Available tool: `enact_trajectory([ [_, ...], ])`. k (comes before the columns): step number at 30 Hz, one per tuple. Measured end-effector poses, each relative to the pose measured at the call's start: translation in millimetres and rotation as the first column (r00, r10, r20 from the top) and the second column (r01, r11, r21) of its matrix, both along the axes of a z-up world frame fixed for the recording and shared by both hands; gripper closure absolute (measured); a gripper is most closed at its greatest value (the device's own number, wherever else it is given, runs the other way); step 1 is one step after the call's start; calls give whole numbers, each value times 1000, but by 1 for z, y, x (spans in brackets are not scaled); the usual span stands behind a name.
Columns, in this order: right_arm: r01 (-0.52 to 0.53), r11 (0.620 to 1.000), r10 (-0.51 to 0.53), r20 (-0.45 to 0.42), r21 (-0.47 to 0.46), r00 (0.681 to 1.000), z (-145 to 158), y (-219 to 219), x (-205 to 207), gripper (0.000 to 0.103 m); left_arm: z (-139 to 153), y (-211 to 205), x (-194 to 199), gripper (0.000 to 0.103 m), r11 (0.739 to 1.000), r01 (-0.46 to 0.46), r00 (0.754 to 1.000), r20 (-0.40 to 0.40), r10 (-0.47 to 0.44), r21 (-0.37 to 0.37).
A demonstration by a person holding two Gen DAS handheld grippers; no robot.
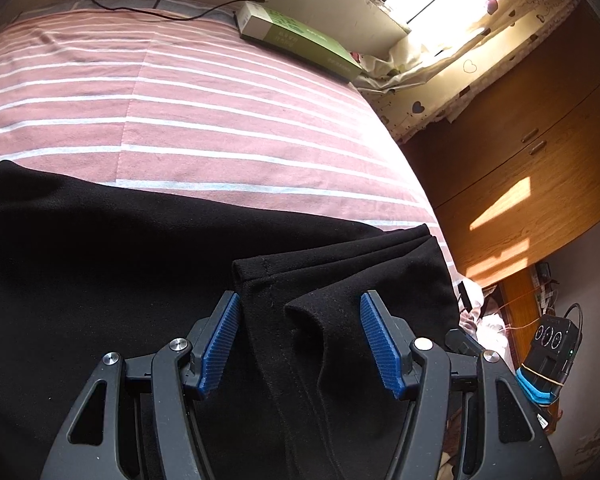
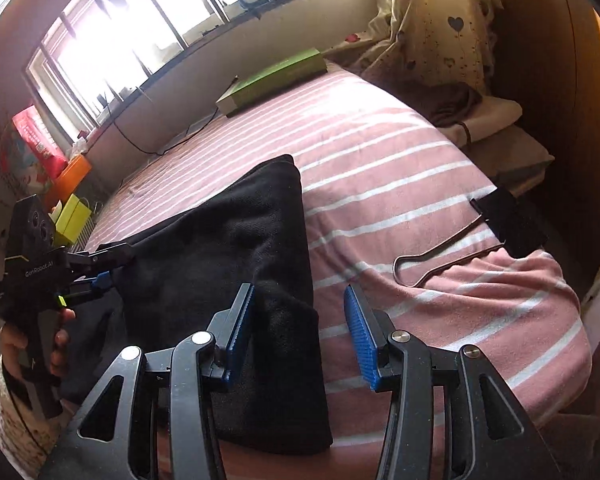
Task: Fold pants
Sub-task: 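Pinch the folded edge with the right gripper beside the open left gripper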
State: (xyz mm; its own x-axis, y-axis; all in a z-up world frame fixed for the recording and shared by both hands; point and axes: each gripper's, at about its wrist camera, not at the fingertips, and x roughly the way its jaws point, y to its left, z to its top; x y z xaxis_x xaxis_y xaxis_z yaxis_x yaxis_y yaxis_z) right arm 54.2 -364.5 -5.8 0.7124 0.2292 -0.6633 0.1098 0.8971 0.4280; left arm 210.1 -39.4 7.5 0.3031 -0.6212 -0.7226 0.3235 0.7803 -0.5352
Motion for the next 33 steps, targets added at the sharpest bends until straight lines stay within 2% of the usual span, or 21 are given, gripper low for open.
enact_trajectory([
  [6,-25,998,26,25,-64,999,11,9,-1,57,1,-2,3,17,1000,-4,1000,5,4,13],
  [9,-58,998,57,-44,-37,997,4,12,1,57,1,-3,3,17,1000,-2,1000,7,2,17],
  [11,-59,998,59,-35,24,998,-4,8,-10,65,1,-3,3,17,1000,-2,1000,8,2,18],
  [12,-48,996,51,-34,70,998,-7,4,-15,66,1,-3,3,17,1000,-1,1000,9,1,19],
  [15,2,977,2,-16,215,1000,-11,-10,-26,79,2,-5,4,17,1000,-1,1000,8,1,23],
  [17,4,965,-4,-3,263,1000,-10,-12,-29,85,3,-6,2,17,1000,8,1000,14,-9,30],
  [20,13,953,-27,40,303,999,-2,-14,-38,87,2,-5,4,17,1000,10,1000,8,-10,14],
  [22,10,967,-30,74,254,997,5,-11,-43,88,1,-4,5,17,1000,5,1000,3,-5,4],
  [25,45,979,-43,-13,198,999,-8,-9,-34,86,2,-5,6,17,1000,9,1000,6,-9,8],
  [28,49,989,-48,-15,142,999,-5,-7,-34,81,2,-3,5,17,1000,15,1000,11,-15,7],
  [30,57,998,-57,5,17,998,6,3,-36,81,3,-1,4,17,1000,12,1000,13,-12,9],
  [33,65,979,-51,75,-192,996,27,24,-42,81,7,3,1,17,1000,12,1000,29,-12,2],
])
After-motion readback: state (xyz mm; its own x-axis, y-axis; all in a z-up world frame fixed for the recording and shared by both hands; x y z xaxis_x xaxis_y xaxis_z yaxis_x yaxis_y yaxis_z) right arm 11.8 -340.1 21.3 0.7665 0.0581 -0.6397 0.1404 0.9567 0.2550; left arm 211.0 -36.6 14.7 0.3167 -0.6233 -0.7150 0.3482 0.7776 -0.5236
